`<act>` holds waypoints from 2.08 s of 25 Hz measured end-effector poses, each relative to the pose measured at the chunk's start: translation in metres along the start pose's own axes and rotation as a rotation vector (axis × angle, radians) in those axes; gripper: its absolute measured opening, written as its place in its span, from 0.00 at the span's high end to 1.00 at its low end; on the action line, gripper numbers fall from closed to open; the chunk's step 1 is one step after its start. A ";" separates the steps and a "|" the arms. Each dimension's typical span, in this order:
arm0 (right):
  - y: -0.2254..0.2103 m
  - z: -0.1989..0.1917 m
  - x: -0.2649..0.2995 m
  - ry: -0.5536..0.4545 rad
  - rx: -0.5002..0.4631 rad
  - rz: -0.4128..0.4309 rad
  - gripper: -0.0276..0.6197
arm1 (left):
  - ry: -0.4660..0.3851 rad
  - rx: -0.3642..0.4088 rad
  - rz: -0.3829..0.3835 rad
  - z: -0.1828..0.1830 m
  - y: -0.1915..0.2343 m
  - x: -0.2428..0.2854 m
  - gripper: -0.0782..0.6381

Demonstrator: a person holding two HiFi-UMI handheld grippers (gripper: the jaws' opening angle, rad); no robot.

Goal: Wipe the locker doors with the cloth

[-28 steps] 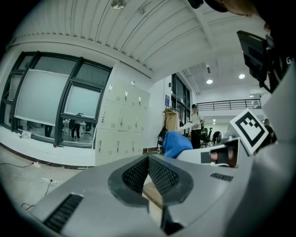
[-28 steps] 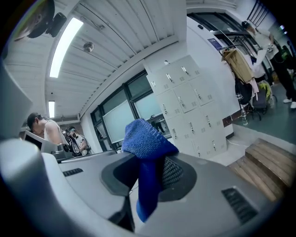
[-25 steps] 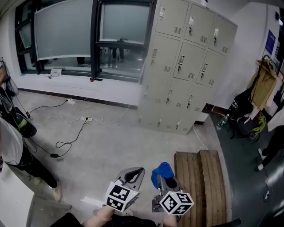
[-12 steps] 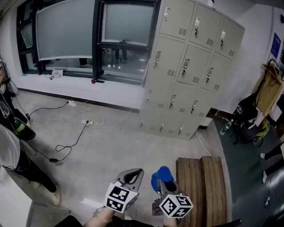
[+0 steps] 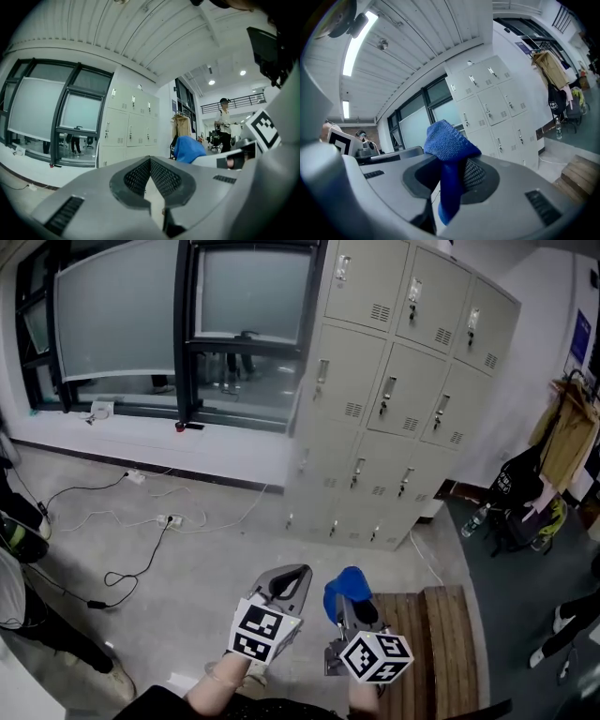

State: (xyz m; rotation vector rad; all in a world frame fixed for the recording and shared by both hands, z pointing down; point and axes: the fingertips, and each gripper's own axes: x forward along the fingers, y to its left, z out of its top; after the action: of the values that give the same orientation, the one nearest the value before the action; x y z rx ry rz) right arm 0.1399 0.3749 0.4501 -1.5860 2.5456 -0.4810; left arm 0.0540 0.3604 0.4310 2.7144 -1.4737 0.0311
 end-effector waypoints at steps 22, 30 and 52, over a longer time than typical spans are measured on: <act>-0.026 0.041 0.241 0.012 -0.012 -0.011 0.82 | -0.023 -0.015 -0.057 0.030 0.175 0.167 0.88; -0.056 0.044 0.277 0.039 -0.005 -0.033 0.82 | 0.002 -0.020 -0.068 0.020 0.195 0.205 0.88; -0.191 0.119 0.498 0.034 -0.039 0.038 0.82 | -0.021 -0.038 0.035 0.039 0.320 0.438 0.88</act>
State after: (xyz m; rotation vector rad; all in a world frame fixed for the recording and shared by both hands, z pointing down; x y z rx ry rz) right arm 0.1086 -0.1699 0.4376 -1.5521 2.6206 -0.4616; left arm 0.0237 -0.1826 0.4224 2.6676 -1.5115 -0.0240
